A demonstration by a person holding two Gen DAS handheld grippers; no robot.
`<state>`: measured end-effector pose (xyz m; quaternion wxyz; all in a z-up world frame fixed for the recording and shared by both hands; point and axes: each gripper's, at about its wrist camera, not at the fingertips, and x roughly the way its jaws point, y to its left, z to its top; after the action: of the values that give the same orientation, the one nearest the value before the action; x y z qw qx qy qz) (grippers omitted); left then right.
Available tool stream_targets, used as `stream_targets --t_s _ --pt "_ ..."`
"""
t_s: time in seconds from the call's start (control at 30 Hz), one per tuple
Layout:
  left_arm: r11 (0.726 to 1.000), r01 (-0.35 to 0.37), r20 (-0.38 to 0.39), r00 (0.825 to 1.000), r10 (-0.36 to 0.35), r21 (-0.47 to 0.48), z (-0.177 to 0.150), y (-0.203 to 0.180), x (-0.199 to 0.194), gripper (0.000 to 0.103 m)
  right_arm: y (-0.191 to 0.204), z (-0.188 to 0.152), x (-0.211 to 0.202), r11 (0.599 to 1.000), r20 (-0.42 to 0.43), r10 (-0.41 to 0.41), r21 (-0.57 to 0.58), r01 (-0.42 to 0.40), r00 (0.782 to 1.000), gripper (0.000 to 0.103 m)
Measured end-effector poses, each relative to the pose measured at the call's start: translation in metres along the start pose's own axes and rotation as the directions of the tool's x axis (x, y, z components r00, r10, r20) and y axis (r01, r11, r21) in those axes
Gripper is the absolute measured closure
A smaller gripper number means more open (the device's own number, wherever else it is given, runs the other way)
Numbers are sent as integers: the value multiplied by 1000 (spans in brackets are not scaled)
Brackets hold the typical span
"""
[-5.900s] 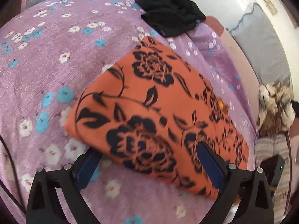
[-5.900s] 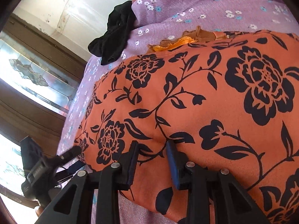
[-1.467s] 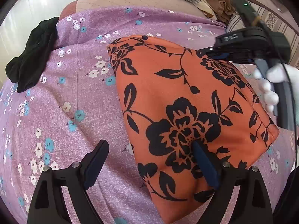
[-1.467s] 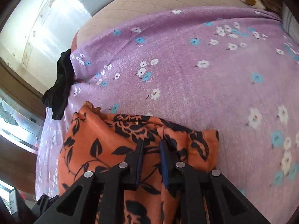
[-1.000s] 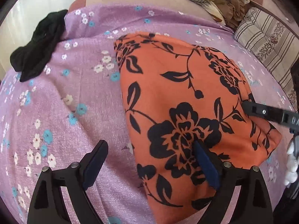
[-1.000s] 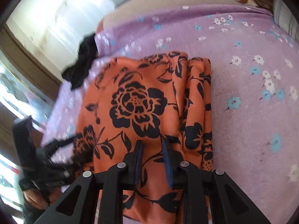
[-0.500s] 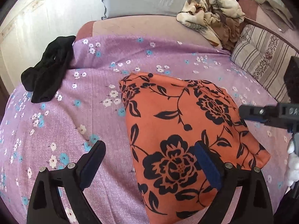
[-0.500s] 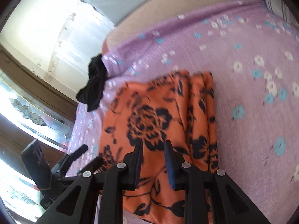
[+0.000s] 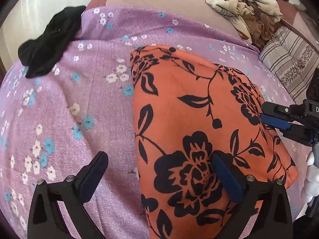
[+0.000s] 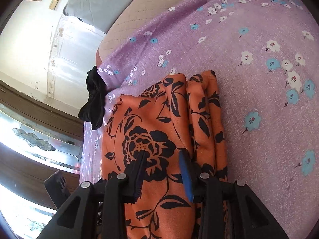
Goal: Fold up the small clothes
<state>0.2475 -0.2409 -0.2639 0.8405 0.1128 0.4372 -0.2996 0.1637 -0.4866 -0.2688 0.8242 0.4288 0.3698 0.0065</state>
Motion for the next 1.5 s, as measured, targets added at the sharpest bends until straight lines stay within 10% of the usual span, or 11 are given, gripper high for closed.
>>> stream_targets --t_s 0.17,0.27,0.63,1.5 --pt "1000 13 94 995 -14 14 8 -2 -24 0 12 0 -25 996 100 20 -91 -11 995 63" --pt "1000 1 136 991 -2 6 11 1 -35 0 17 1 -42 993 171 24 -116 -4 985 34" --pt "991 -133 186 974 130 2 13 10 -47 0 34 -2 -47 982 202 34 -191 6 979 34" --pt "985 -171 191 967 166 12 13 9 -48 0 40 -8 -42 972 201 2 -232 45 980 34"
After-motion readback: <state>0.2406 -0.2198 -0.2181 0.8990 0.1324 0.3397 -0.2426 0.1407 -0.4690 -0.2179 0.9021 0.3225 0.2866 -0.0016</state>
